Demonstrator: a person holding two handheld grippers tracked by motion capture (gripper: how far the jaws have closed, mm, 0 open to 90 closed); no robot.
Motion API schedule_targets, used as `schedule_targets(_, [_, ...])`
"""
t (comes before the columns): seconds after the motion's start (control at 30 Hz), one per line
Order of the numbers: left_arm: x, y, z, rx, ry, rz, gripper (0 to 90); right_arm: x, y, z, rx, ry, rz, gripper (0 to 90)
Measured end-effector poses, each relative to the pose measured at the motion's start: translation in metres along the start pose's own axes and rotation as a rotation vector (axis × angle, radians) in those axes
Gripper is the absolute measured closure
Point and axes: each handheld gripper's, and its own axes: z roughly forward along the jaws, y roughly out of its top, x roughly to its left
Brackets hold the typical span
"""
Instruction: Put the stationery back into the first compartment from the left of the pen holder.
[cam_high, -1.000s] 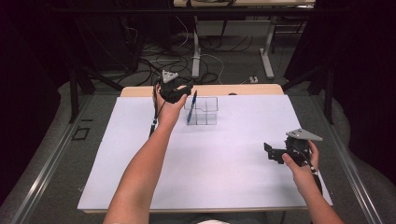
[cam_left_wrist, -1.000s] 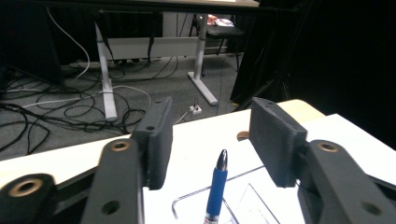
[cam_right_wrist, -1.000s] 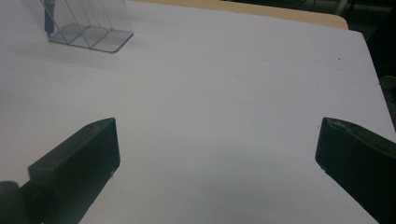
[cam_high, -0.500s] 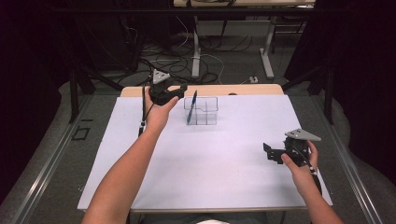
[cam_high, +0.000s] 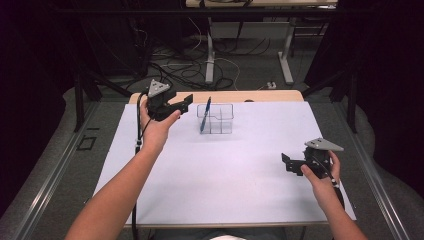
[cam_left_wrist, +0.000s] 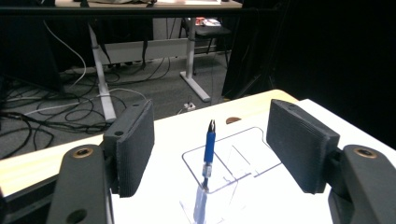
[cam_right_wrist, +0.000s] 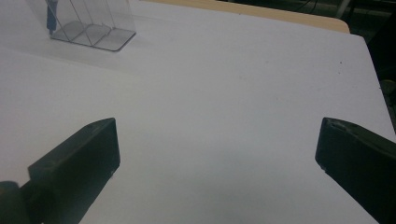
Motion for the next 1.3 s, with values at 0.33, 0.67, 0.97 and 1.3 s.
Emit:
schedule_targets(0.33, [0.011,-0.014,-0.03,0.029,0.007,-0.033,15.4,0.001,0.0,0.0,0.001,0.004,-0.005,0.0])
schedule_targets(0.67, [0.023,-0.034,-0.057,0.056,0.007,-0.064,6.9,0.001,0.0,0.0,0.003,0.003,-0.002,0.0])
schedule_targets(0.97, [0.027,-0.054,-0.079,0.071,0.055,-0.034,3.5,0.001,0.0,0.0,0.001,0.007,0.011,0.0])
schedule_targets(1.3, [0.033,-0.084,-0.093,0.116,0.105,-0.075,6.2,0.0,0.0,0.001,0.004,0.01,0.019,0.0])
